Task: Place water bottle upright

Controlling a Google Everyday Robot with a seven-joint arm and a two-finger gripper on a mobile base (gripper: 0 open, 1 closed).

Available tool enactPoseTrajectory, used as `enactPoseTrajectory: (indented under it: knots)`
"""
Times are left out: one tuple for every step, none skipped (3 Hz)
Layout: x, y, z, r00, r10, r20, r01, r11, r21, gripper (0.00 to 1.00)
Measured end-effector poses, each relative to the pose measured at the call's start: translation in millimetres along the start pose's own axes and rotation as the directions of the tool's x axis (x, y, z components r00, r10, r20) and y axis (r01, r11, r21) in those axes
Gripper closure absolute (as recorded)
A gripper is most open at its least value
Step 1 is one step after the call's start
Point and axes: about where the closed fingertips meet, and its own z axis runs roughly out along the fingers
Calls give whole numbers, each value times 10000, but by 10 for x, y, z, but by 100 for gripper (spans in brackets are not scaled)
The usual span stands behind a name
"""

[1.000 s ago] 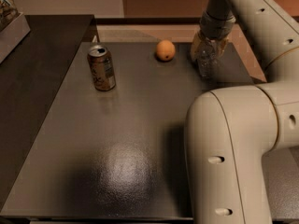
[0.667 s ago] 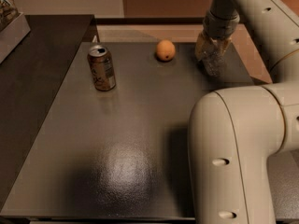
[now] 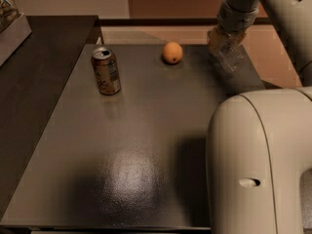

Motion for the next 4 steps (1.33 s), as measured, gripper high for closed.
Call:
enactPoseTrajectory:
  knots:
    - [-62,55,-227,9873,-1300,909,1317,9912,-139,100]
    - [-150,154,-457,9309,-2912,2205,2998,9540,-57,100]
    - [-245,291,-647,8298,-4257,3610,4450,8949,324,100]
    - [-303,449,-804,7132,-4956,4958,5349,8418,720,100]
